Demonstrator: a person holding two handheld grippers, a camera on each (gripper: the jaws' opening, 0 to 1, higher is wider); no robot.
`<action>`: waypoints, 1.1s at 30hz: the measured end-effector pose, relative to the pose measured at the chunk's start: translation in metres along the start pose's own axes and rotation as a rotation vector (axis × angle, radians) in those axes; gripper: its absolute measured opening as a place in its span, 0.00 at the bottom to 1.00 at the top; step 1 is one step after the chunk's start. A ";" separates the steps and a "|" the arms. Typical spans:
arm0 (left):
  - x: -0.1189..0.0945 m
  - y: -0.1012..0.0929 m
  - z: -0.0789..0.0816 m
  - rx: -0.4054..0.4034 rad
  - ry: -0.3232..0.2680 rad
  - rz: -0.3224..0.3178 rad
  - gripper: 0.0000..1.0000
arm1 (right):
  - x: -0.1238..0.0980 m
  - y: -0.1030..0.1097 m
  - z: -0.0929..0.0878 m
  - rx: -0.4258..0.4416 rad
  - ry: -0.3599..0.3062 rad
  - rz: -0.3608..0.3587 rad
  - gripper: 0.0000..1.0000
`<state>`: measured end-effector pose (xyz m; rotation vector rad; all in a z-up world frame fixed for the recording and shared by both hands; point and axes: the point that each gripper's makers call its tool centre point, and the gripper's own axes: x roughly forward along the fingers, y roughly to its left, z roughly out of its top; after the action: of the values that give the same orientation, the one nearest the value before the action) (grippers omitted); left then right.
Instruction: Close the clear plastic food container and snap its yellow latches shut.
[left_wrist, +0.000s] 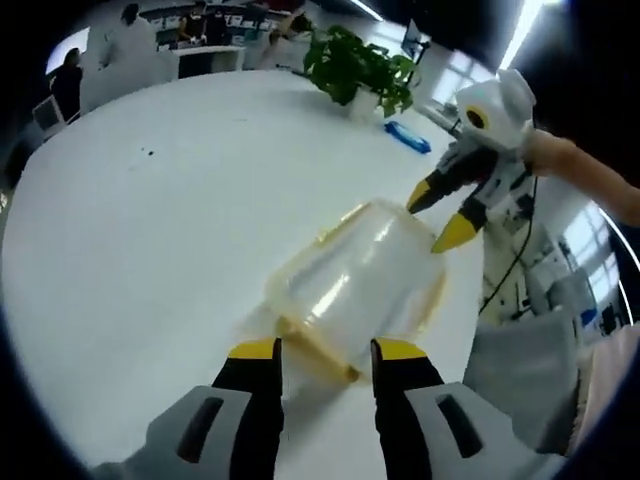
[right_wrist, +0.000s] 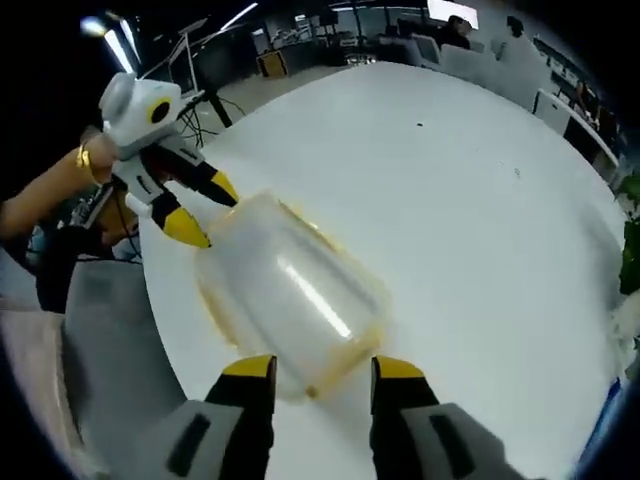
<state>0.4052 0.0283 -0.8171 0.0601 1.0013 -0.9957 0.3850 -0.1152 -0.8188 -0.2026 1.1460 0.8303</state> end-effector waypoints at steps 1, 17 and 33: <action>0.000 0.002 0.000 -0.011 -0.005 0.009 0.33 | 0.000 0.000 0.000 0.008 -0.001 0.003 0.35; 0.006 0.000 0.000 -0.067 0.009 -0.001 0.28 | 0.009 0.003 0.002 0.168 -0.007 0.059 0.34; 0.007 -0.002 -0.002 -0.103 0.029 -0.043 0.24 | 0.012 0.008 -0.001 0.248 -0.052 0.068 0.37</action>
<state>0.4034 0.0234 -0.8226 -0.0323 1.0825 -0.9835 0.3811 -0.1044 -0.8276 0.0631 1.2003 0.7409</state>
